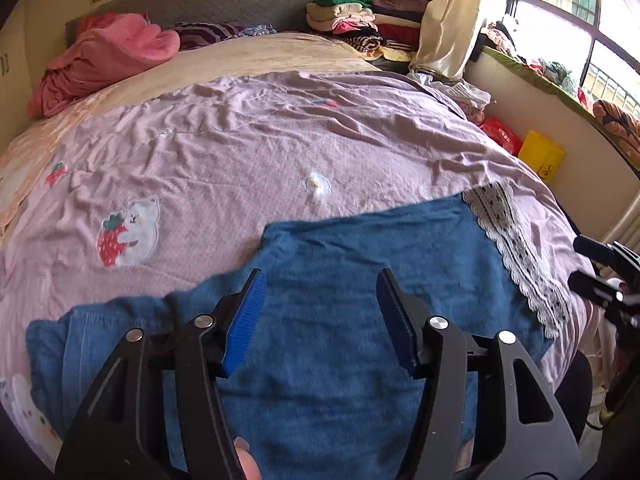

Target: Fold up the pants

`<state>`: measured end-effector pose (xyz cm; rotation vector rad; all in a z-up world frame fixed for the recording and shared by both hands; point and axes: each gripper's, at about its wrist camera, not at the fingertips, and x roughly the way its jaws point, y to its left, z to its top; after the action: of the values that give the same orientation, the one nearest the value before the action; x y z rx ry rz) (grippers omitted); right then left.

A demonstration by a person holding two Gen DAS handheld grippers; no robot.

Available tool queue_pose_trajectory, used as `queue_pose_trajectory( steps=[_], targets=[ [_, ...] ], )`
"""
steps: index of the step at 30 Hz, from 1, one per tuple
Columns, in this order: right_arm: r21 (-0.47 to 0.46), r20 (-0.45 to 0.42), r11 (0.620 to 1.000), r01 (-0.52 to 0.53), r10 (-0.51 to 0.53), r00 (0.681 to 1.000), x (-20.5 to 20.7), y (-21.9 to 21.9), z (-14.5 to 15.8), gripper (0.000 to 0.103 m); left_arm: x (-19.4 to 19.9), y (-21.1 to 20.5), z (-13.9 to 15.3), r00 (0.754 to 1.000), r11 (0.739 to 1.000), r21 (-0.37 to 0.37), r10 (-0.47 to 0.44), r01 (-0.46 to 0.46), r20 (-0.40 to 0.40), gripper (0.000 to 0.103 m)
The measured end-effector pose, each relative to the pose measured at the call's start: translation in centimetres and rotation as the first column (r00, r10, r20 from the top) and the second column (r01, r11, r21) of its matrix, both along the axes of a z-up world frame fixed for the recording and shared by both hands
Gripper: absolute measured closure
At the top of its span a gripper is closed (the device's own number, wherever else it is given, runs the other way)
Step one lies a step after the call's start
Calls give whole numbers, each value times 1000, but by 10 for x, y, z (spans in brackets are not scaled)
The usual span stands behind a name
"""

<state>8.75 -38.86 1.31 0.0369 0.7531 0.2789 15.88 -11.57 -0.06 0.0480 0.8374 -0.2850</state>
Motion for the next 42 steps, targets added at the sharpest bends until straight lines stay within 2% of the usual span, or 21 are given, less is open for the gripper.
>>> queue_pose_trajectory(
  steps=[5, 9, 12, 16, 18, 24, 27, 31, 36, 42],
  targets=[
    [-51, -27, 999, -18, 17, 1000, -10, 17, -17, 22, -15, -4, -11, 1000, 1000, 9, -18, 18, -16, 47],
    [-16, -76, 1000, -26, 24, 997, -14, 19, -32, 22, -24, -6, -21, 999, 999, 12, -35, 36, -38, 43],
    [-27, -103, 999, -27, 24, 994, -18, 21, -41, 22, -30, -6, -32, 997, 999, 24, -41, 42, -62, 42],
    [-48, -180, 999, 1, -9, 984, -16, 15, -60, 22, -35, -4, -49, 995, 998, 50, -35, 40, -91, 41],
    [-42, -181, 999, 2, -10, 983, -18, 13, -65, 22, -36, 0, -61, 993, 997, 69, -22, 30, -120, 41],
    [-30, -164, 1000, 4, -8, 986, -21, 13, -68, 22, -40, 8, -72, 993, 997, 59, -36, 43, -112, 41],
    [32, -124, 999, 15, -11, 992, -28, 3, -56, 22, -43, 7, -66, 993, 997, 65, -28, 36, -118, 41],
    [90, -76, 993, 75, -68, 995, -41, -21, -37, 22, -48, 0, -42, 994, 997, 35, -60, 63, -91, 38],
    [115, -47, 985, 132, -127, 991, -48, -44, -27, 22, -44, -23, -12, 990, 991, 2, -132, 133, -40, 29],
    [152, -36, 977, 148, -144, 989, -49, -56, -28, 22, -23, -68, 7, 972, 971, 28, -236, 236, -2, 23]
  ],
)
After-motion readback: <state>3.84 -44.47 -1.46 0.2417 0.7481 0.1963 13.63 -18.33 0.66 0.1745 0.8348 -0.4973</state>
